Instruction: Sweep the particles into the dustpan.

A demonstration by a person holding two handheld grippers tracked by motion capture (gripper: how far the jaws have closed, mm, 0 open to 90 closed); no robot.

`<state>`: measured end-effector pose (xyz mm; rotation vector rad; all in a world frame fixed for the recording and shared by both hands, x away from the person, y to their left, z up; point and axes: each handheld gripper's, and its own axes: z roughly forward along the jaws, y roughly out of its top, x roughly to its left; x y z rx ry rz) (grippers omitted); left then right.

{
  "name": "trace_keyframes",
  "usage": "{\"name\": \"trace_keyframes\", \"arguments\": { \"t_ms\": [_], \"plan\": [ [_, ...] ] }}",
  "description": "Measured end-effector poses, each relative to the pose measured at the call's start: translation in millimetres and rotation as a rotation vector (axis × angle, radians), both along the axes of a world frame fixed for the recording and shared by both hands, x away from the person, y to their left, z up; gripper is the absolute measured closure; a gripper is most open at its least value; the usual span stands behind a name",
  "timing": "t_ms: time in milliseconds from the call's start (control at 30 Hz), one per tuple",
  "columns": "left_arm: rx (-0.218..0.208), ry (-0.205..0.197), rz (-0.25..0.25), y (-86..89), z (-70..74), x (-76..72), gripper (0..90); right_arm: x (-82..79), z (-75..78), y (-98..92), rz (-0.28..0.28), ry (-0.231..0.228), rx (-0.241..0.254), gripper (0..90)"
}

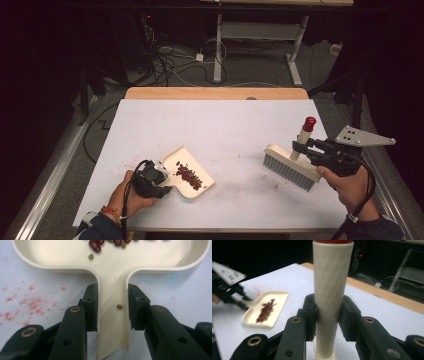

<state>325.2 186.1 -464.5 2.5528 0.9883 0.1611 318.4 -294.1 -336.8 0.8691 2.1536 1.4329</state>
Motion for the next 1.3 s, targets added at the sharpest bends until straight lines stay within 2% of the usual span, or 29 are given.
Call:
{"name": "trace_keyframes", "arguments": {
  "t_ms": [300,500,633,700,800,933,1033,1133,1200,1300],
  "plan": [
    [-0.029,-0.043,0.13,20.8,-2.7,8.9,63.5,0.7,-14.8,14.2,0.14,0.083,-0.022,70.3],
    [-0.038,-0.051,0.192,31.8,-4.6,15.2,63.5,-0.5,-20.2,19.2,0.23,0.137,-0.066,70.2],
    [-0.05,-0.059,0.258,37.1,-5.9,19.5,63.4,3.9,-24.7,22.1,0.246,0.155,-0.076,70.1],
    [-0.073,-0.047,0.276,38.8,-6.7,21.5,63.4,8.2,-26.5,22.4,0.244,0.165,-0.068,70.1],
    [-0.084,-0.055,0.306,36.7,-7.9,22.8,61.6,16.2,-27.5,22.0,0.241,0.176,-0.06,70.0],
    [-0.075,-0.062,0.33,26.6,-8.3,20.0,50.9,29.7,-30.4,22.5,0.21,0.185,-0.056,68.7],
    [-0.106,-0.042,0.326,22.0,-6.9,10.7,43.5,41.3,-33.9,20.5,0.163,0.192,-0.057,66.3],
    [-0.124,-0.043,0.297,17.0,-5.5,-2.5,40.6,53.9,-36.7,20.6,0.106,0.196,-0.079,62.6],
    [-0.115,-0.046,0.274,13.6,-5.0,-10.9,40.5,64.1,-39.2,22.6,0.058,0.205,-0.1,61.5],
    [-0.093,-0.058,0.224,11.1,-5.1,-18.8,38.9,81.1,-45.4,26.6,0.023,0.228,-0.118,59.5]
  ]
}}
